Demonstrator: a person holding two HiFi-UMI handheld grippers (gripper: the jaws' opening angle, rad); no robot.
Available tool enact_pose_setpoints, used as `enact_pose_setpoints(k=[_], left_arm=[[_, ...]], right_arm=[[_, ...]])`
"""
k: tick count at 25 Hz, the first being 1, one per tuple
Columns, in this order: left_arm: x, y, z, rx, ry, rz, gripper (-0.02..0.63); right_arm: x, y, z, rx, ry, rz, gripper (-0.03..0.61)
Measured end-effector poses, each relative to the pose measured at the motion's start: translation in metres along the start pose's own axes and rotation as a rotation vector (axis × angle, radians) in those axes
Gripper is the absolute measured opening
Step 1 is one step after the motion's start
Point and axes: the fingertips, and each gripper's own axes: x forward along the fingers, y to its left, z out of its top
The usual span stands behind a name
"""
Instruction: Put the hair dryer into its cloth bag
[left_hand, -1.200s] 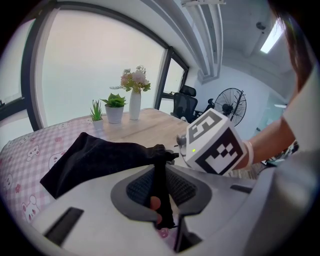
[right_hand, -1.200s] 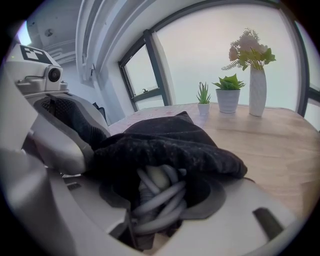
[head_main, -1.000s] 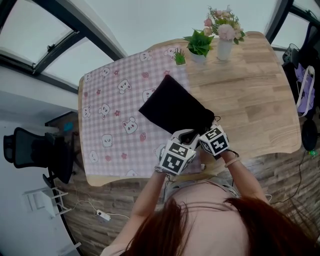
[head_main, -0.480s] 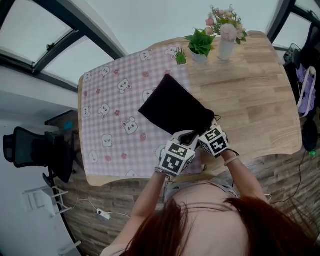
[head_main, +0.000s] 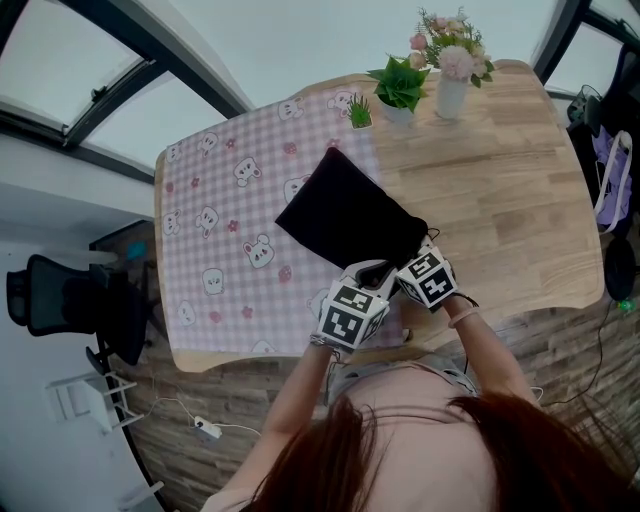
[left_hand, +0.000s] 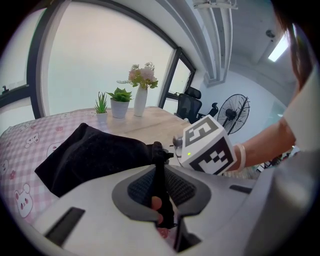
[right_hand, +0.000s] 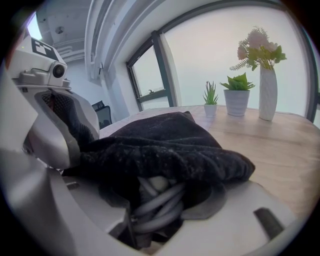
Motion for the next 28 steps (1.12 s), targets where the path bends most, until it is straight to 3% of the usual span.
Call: enact_pose_setpoints(k=[7,18,28], left_arm=[[0.002,-0.002,0.001,-0.008,-0.006,-0.007,0.052],[0.008,-0.013,-0.001,0.009,-0.001,-0.015,0.052],[0.014,-0.019,-0.004,-0.024,-0.012,-0.019,0.052]], right_arm=[[-0.001,0.003,0.002,0.018,-0.03,0.043,0.302],[-0.023,-0.004,-0.006,0.04,-0.042,0.0,0.304],[-0.046,-0.009,-0.015,0.096,-0.068,-0.037,0.287]])
